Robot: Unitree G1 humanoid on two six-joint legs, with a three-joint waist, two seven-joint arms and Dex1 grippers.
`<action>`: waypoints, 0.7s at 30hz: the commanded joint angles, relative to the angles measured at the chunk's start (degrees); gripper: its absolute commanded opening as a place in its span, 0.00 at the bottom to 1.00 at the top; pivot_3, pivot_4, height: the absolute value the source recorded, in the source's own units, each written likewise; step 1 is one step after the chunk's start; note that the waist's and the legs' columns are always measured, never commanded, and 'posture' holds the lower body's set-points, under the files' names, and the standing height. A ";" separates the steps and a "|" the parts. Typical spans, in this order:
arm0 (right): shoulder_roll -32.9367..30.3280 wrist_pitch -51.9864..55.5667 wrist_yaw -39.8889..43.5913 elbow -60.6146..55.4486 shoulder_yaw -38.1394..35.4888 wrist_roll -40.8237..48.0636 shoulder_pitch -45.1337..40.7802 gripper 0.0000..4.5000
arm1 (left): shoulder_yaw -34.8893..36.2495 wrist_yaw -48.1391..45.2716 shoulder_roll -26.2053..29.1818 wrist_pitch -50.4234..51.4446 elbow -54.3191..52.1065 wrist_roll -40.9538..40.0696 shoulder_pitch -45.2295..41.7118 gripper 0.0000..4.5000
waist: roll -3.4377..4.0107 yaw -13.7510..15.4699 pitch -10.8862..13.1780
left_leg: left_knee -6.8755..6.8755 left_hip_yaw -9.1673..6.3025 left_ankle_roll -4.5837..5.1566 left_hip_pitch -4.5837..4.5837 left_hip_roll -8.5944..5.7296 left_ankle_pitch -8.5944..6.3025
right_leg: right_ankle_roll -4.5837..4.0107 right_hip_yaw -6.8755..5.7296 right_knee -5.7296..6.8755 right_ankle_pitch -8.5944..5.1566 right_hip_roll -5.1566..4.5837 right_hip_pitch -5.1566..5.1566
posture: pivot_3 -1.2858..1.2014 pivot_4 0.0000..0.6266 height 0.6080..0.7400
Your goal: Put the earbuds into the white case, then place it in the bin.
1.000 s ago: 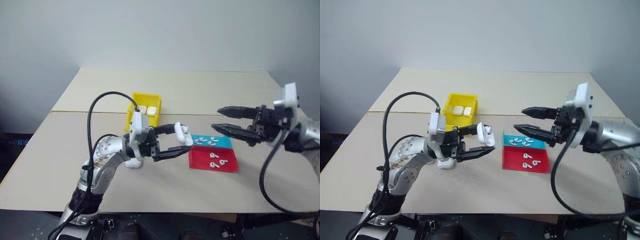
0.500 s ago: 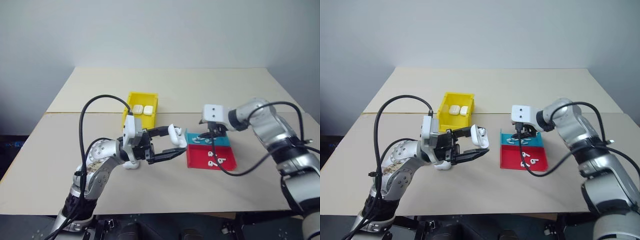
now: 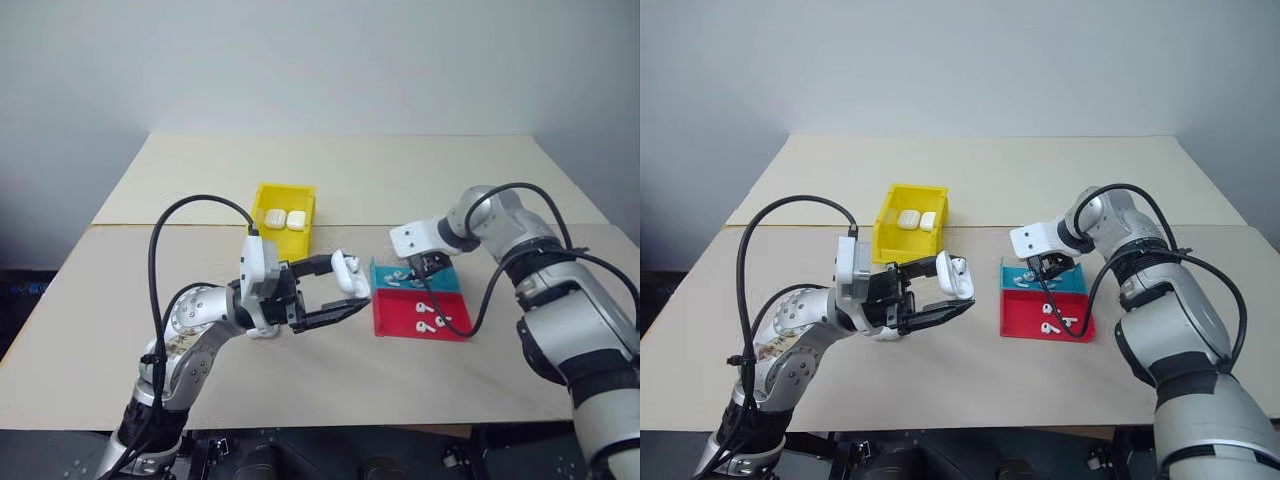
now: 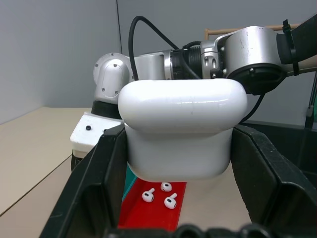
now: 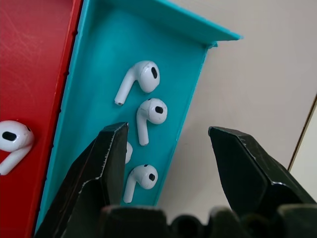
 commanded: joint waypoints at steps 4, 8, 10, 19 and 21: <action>1.59 -2.77 -2.10 3.81 -1.56 -2.09 -2.35 0.69 | 0.14 2.22 -0.33 0.39 -4.31 -1.46 1.19 0.62 | 0.01 0.04 0.00 | 0.01 0.00 0.00 0.00 0.00 0.00 | 0.00 0.00 0.10 0.00 -0.01 -0.02 | 0.52 0.24 1.00; 2.11 -3.28 -2.80 4.79 -1.63 -2.94 -2.05 0.69 | -0.33 3.11 -0.43 0.72 -5.65 -1.40 2.26 0.62 | 0.01 0.04 0.01 | 0.02 0.00 0.00 0.00 0.00 0.00 | 0.00 0.00 0.18 0.00 0.00 -0.05 | 0.52 0.24 1.00; 2.39 -3.39 -3.32 5.27 -1.59 -3.44 -1.89 0.69 | -0.28 3.38 -0.37 0.89 -5.83 -1.57 2.36 0.62 | 0.01 0.04 0.01 | 0.02 0.00 -0.01 0.00 0.00 0.01 | 0.00 0.00 0.20 0.00 0.00 -0.06 | 0.52 0.24 1.00; 3.23 -3.28 -3.73 6.22 -2.13 -4.44 -1.12 0.33 | 0.49 3.66 0.69 1.26 -6.02 -2.71 2.55 0.62 | 0.02 -0.01 0.01 | 0.03 -0.01 -0.01 0.04 0.00 0.02 | -0.01 0.00 0.28 0.00 0.01 -0.06 | 0.52 0.24 1.00; 3.25 -3.38 -3.80 6.26 -2.24 -4.57 -0.90 0.17 | 0.45 3.88 0.91 1.27 -6.18 -2.90 2.67 0.62 | 0.02 0.00 0.01 | 0.03 -0.01 -0.01 0.04 0.00 0.02 | -0.01 0.01 0.28 0.00 0.00 -0.06 | 0.52 0.24 1.00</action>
